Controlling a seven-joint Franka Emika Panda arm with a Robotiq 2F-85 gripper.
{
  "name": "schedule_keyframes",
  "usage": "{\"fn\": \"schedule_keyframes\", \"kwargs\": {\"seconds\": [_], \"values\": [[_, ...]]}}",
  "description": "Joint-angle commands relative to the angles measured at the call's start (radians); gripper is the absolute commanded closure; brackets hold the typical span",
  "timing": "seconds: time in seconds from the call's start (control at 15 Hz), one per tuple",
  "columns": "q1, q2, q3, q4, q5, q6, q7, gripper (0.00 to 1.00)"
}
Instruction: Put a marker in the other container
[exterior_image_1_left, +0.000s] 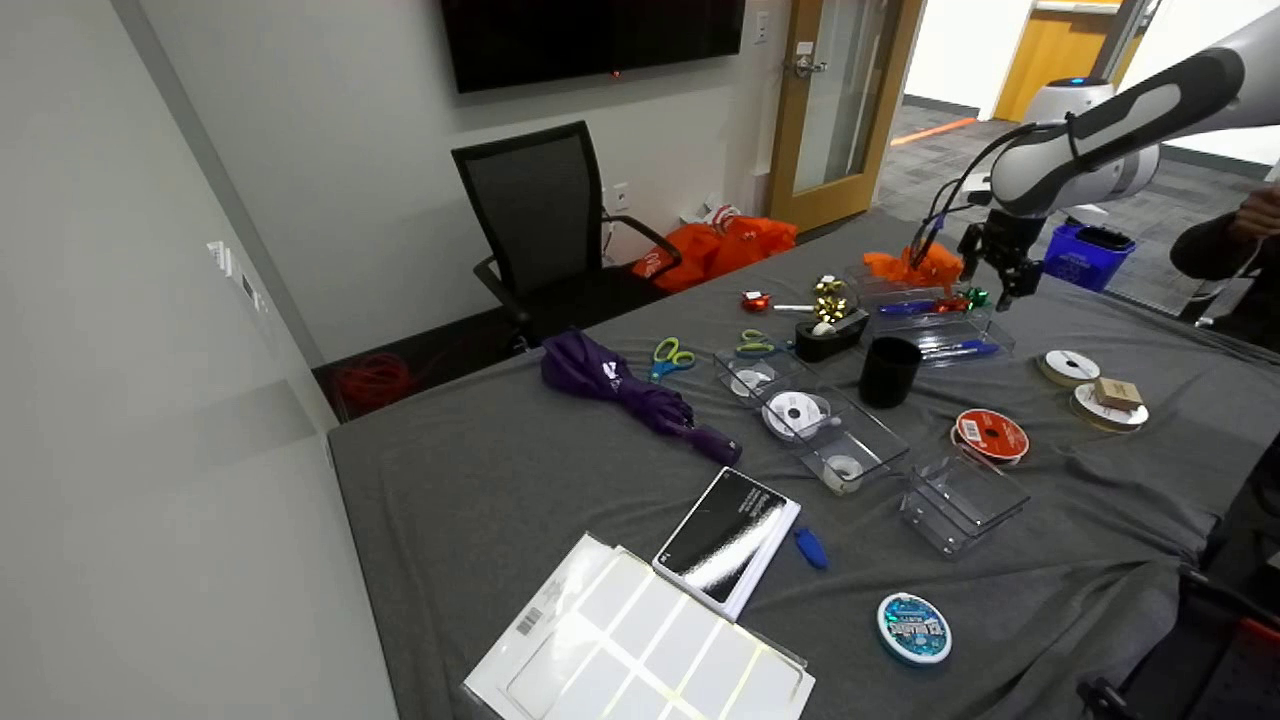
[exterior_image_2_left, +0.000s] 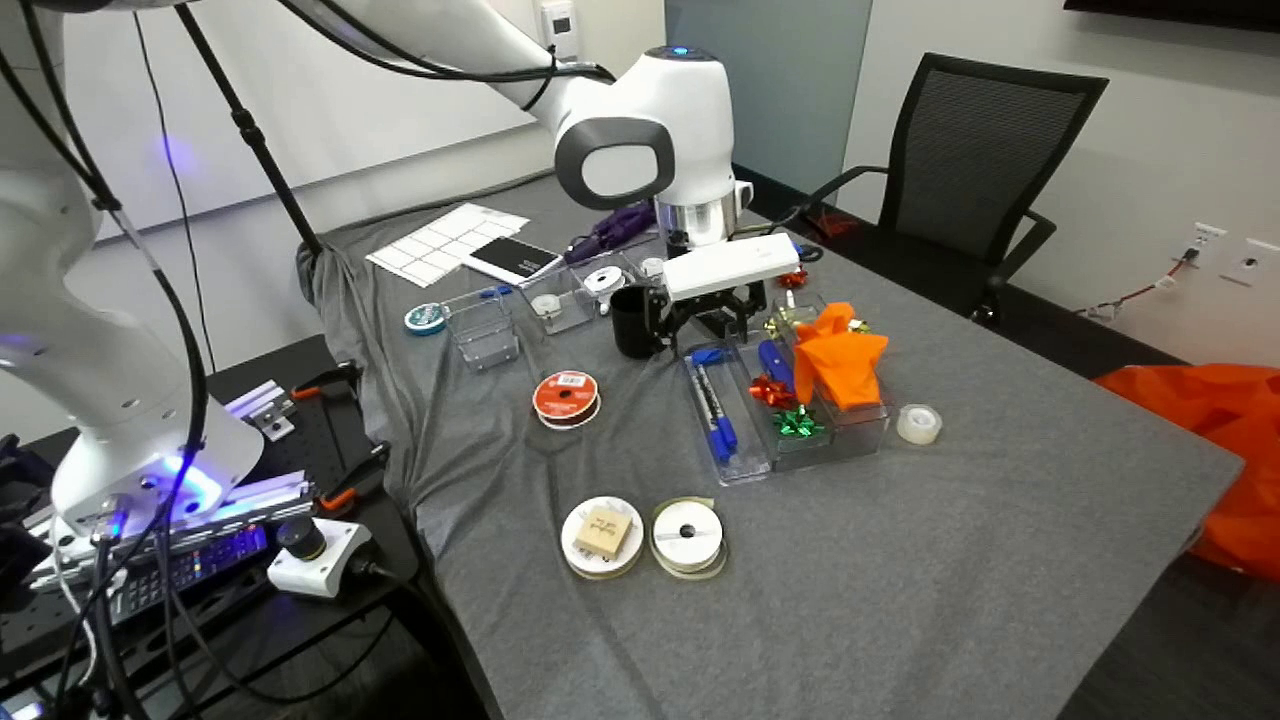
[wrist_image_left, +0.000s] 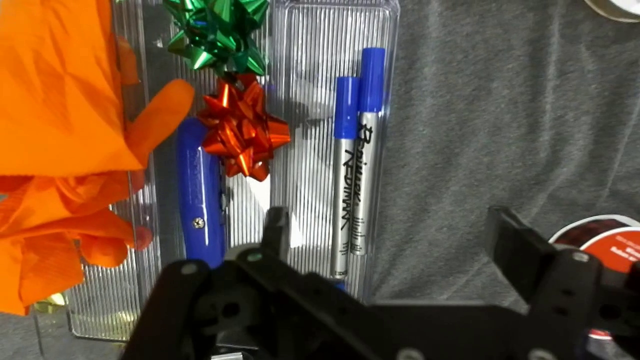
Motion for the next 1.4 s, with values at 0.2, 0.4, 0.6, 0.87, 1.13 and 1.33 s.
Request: {"fn": "schedule_keyframes", "kwargs": {"seconds": [0.2,0.4,0.6,0.87,1.13,1.33], "values": [[-0.030,0.071,0.030,0.033,-0.025,0.023,0.015,0.25],[-0.030,0.102,0.031,0.058,-0.026,0.019,0.033,0.40],[-0.032,0.131,0.033,0.087,-0.027,0.019,0.051,0.61],[-0.034,0.175,0.031,0.138,-0.033,0.022,0.081,0.89],[-0.032,0.233,0.024,0.194,-0.054,0.032,0.123,1.00],[-0.036,0.267,0.026,0.218,-0.078,0.039,0.142,1.00]]}}
